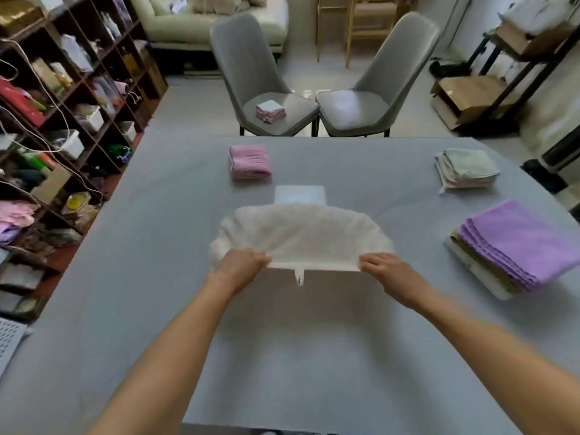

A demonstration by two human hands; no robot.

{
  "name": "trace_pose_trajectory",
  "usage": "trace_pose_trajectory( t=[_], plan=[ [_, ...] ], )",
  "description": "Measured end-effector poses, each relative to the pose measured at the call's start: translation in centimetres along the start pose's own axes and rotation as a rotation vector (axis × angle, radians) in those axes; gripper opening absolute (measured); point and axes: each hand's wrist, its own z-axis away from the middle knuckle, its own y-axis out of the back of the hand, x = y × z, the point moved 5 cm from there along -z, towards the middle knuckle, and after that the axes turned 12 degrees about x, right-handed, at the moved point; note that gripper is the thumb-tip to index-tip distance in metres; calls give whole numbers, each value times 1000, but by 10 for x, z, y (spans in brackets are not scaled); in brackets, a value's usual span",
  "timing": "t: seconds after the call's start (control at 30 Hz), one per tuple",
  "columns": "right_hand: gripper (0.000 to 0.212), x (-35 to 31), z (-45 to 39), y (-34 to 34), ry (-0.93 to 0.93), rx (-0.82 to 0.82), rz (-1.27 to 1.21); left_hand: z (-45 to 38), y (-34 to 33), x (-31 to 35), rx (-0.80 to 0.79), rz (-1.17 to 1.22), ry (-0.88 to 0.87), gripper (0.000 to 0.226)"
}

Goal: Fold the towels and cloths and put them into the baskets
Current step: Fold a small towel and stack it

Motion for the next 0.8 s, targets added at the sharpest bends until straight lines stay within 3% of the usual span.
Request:
trace_pose_trajectory(
  t=[0.1,0.2,0.27,0.37,0.53,0.63,0.8],
  plan=[
    [36,-13,48,-39,-30,-359,-6,41,-64,34,-446,135,69,34],
    [43,-21,77,-52,-50,-572,-140,52,-82,48,-551,173,-20,38],
    [30,-15,82,-52,-155,-606,-198,44,-77,44,-552,180,8,40],
    [24,8,71,-43,-395,-477,-178,20,-64,42,-494,167,77,36],
    [24,65,31,-40,-705,-110,-286,-30,-42,99,-178,307,119,30],
    [29,92,8,-58,-698,-91,-284,-44,-37,175,-74,368,-10,26],
    [40,109,-20,-88,-578,-127,-291,-55,-47,263,-40,324,-211,34]
  ],
)
